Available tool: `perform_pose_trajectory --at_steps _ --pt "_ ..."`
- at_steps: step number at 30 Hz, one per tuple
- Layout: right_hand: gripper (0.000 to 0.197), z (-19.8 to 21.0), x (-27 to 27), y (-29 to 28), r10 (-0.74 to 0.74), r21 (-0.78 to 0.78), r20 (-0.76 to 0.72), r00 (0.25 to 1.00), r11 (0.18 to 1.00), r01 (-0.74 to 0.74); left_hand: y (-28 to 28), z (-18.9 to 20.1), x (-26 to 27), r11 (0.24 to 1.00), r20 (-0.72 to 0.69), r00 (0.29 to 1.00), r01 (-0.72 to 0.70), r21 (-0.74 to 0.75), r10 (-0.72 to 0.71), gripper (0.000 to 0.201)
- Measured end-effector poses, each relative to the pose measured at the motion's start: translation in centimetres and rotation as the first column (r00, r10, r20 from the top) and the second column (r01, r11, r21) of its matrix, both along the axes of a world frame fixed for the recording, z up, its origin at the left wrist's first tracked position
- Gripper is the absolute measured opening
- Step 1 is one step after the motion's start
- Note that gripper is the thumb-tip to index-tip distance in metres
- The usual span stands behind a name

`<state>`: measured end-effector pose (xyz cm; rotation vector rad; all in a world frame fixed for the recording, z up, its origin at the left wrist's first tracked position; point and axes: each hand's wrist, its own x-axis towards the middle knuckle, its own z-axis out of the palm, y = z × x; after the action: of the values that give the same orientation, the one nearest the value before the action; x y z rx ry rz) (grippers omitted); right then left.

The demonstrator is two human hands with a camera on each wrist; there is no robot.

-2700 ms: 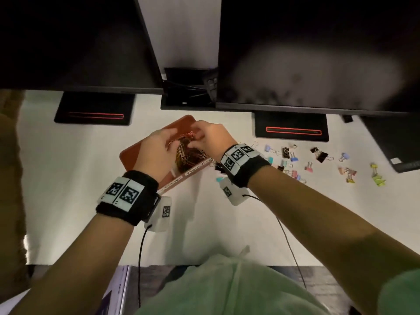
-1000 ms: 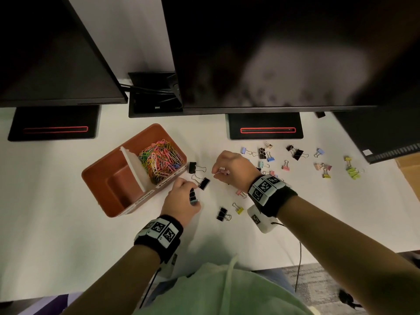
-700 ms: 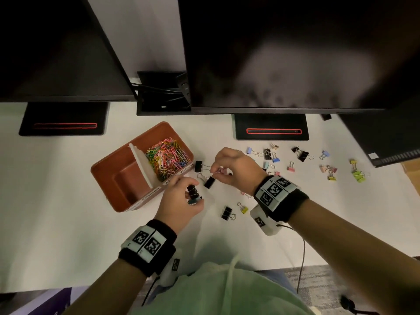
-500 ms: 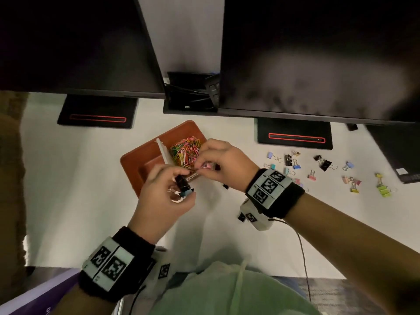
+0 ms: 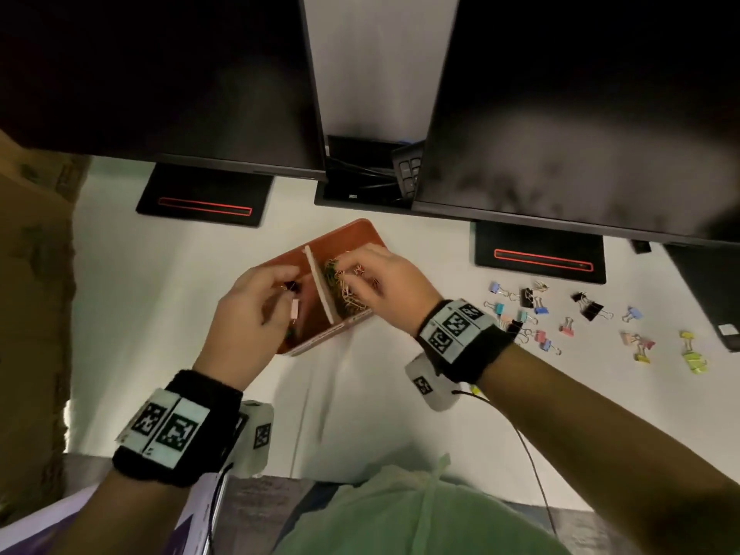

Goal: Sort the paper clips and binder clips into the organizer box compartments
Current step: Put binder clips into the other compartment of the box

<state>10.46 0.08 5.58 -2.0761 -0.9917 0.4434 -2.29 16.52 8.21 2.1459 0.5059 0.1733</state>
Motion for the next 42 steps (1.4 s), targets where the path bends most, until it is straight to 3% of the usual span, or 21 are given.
perform_pose_trajectory --at_steps 4,7,9,15,23,26,29,33,36,39,42 --pt "0.016 -2.8 2.5 -7.2 -0.213 -0.19 0.039 0.976 0.958 0.216 -5.5 -0.8 1.2 0.965 -0.012 0.966 0.256 -0.05 -0.257 0.026" --pt "0.03 -5.0 3.5 -10.2 -0.114 -0.408 0.017 0.993 0.906 0.111 -9.1 -4.2 2.3 0.897 -0.1 0.892 0.44 -0.042 -0.442 0.026" --pt "0.036 -5.9 3.9 -10.4 -0.03 -0.447 -0.013 0.999 0.895 0.021 -10.8 -6.9 3.1 0.857 -0.191 0.84 0.516 -0.015 -0.509 0.032" --pt "0.042 -7.6 5.2 -7.7 0.057 -0.516 -0.069 0.996 0.852 -0.084 -13.4 -11.0 5.3 0.829 -0.365 0.801 0.546 0.121 -0.475 0.047" --pt "0.033 -8.4 6.3 -8.0 0.079 -0.495 -0.116 0.99 0.86 -0.126 -13.0 -12.3 5.1 0.795 -0.4 0.789 0.573 0.2 -0.467 0.027" --pt "0.031 -7.1 7.2 -9.5 -0.07 -0.419 -0.171 0.983 0.908 -0.008 -12.6 -12.2 4.9 0.84 -0.412 0.783 0.538 0.073 -0.466 0.025" --pt "0.031 -5.3 7.5 -12.3 -0.137 -0.435 -0.152 0.979 0.899 0.058 -12.2 -11.7 4.9 0.833 -0.361 0.768 0.55 -0.051 -0.529 0.025" --pt "0.028 -4.8 5.3 -15.5 0.056 -0.561 -0.067 0.996 0.824 -0.084 -12.9 -10.5 4.6 0.744 -0.363 0.657 0.637 -0.202 -0.661 0.038" --pt "0.03 -5.8 3.8 -15.5 0.157 -0.589 -0.049 0.986 0.793 -0.156 -14.5 -10.5 4.5 0.639 -0.376 0.545 0.744 -0.196 -0.75 0.045" --pt "0.022 -6.7 3.3 -14.7 0.113 -0.558 -0.062 0.992 0.82 -0.128 -16.0 -10.8 4.4 0.53 -0.452 0.43 0.84 -0.117 -0.782 0.052" --pt "0.017 -7.1 3.3 -14.1 0.069 -0.552 -0.045 0.997 0.83 -0.083 -17.1 -11.3 4.3 0.509 -0.476 0.428 0.859 -0.05 -0.768 0.048"
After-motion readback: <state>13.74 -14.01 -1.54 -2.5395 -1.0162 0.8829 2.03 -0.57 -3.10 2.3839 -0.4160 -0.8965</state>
